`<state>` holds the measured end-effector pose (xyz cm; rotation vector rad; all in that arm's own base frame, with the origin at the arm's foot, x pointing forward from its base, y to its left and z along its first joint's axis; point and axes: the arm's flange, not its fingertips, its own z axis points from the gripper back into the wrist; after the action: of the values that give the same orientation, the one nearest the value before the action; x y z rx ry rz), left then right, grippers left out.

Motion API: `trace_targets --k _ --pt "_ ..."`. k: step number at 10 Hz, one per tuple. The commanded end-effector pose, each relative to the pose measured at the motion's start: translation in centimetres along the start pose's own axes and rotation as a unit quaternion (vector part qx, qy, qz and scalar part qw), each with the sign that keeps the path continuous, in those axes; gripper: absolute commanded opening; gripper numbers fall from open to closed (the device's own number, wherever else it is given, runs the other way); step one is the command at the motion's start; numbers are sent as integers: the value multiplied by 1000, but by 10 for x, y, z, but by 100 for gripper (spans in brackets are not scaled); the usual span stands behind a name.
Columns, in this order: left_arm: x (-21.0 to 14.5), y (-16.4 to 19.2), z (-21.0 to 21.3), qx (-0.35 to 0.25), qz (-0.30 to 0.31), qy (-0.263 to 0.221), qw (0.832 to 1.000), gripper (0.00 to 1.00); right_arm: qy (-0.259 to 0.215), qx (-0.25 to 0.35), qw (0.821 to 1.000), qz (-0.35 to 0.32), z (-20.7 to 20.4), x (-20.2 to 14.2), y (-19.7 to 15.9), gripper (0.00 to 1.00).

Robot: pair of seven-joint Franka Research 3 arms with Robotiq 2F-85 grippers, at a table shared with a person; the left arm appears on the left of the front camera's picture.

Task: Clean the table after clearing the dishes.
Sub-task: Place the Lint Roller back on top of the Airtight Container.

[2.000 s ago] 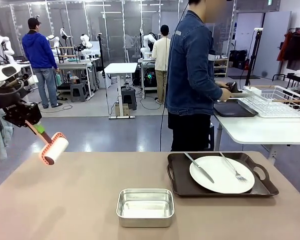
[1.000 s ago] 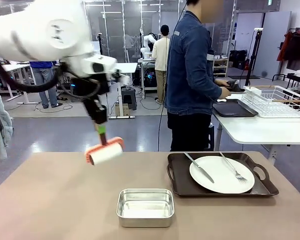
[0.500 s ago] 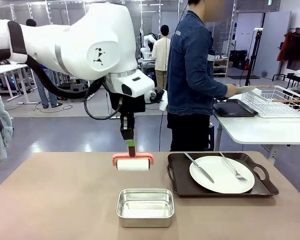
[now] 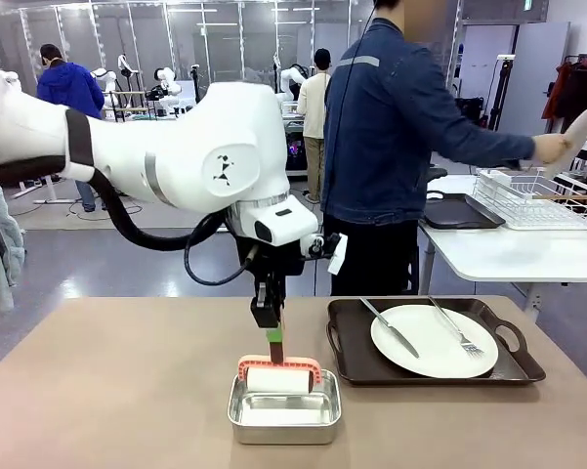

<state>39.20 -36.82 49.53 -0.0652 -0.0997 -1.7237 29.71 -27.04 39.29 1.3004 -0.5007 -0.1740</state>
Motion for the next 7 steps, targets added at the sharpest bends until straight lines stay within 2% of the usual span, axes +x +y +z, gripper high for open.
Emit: trace_targets --k 1,4,7 --pt "-6 8 -5 -30 13 -17 999 21 -1 1 1000 0 0 -1 3 100" --pt "-11 43 -30 -67 64 -12 996 21 -1 1 1000 0 0 -1 3 100" --pt "-17 76 -51 -126 82 -13 989 21 -1 1 1000 0 0 -1 3 100"
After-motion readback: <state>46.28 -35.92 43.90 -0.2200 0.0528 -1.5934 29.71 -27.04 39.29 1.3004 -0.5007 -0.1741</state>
